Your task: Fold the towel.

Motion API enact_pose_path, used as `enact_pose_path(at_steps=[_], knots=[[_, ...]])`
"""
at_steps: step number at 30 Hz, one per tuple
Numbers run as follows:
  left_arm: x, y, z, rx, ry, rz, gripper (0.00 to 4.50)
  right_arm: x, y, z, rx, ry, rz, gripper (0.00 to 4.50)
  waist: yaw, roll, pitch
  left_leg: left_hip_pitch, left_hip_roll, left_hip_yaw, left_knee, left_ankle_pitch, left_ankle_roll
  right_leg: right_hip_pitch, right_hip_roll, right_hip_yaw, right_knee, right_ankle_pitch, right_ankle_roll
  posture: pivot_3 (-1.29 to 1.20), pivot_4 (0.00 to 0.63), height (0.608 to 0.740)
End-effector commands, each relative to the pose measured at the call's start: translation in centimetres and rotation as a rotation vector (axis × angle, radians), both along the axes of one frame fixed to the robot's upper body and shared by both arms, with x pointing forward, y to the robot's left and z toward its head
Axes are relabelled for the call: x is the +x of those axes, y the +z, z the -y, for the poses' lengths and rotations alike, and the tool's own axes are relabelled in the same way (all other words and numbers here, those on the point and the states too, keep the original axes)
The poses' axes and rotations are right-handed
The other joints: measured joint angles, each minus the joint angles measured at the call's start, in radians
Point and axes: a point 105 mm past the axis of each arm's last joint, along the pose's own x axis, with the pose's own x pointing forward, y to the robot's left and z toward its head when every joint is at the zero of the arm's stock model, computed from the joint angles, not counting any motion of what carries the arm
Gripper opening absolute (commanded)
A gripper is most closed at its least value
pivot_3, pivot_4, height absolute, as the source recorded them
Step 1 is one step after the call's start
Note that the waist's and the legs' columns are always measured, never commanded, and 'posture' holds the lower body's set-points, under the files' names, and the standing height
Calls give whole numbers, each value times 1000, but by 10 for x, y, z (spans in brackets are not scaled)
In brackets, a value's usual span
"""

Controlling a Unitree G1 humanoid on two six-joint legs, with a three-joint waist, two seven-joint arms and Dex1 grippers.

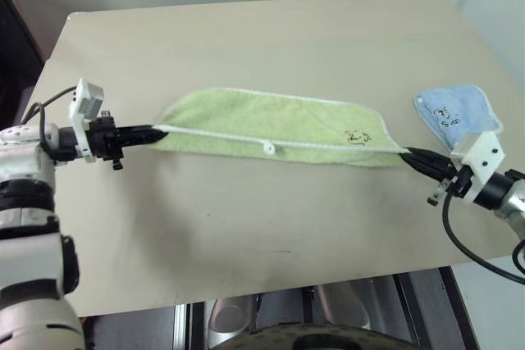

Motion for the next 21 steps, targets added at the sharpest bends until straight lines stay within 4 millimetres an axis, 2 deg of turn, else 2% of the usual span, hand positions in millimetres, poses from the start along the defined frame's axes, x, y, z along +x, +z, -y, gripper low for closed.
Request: enact_pose_path(at_steps=[1, 3, 5, 9, 13, 21], knots=[[-20, 6, 3, 12, -78, -78, 42, -13, 3, 0, -35, 51, -25, 0, -1, 0, 0, 2, 0, 0, 0, 0, 0, 2, 0, 0, 0, 0, 0, 0, 150, 740], [-34, 1, 1, 34, -96, -147, 42, -14, -2, 7, -62, 41, -43, 0, -2, 0, 0, 7, 0, 0, -2, 0, 0, 6, 0, 1, 0, 0, -1, 0, 150, 740], [-43, 0, 0, 38, -103, -190, 42, -15, -2, 9, -61, 37, -49, 0, -3, 0, 0, 8, 0, -1, -2, -1, -2, 6, 1, 1, 0, -3, 3, 0, 150, 740], [-57, -2, -9, 79, -92, -259, 42, -22, -6, 12, -69, 61, -100, 0, -3, -1, 0, 7, 0, -2, -3, -2, -4, 4, 1, 1, 1, -3, 1, 0, 150, 740], [-68, -4, -16, 122, -91, -309, 42, -34, -15, 13, -89, 91, -172, 0, 0, -1, 0, 7, 1, -3, -4, -6, -9, 2, 3, 1, 1, -6, -6, 0, 150, 740], [-84, -10, -44, 188, 1, -400, 42, -59, -29, 23, -166, 113, -302, 0, 1, -2, -1, 6, 5, -4, -4, -13, -14, -2, 8, 2, 4, -14, -11, 0, 150, 740]])
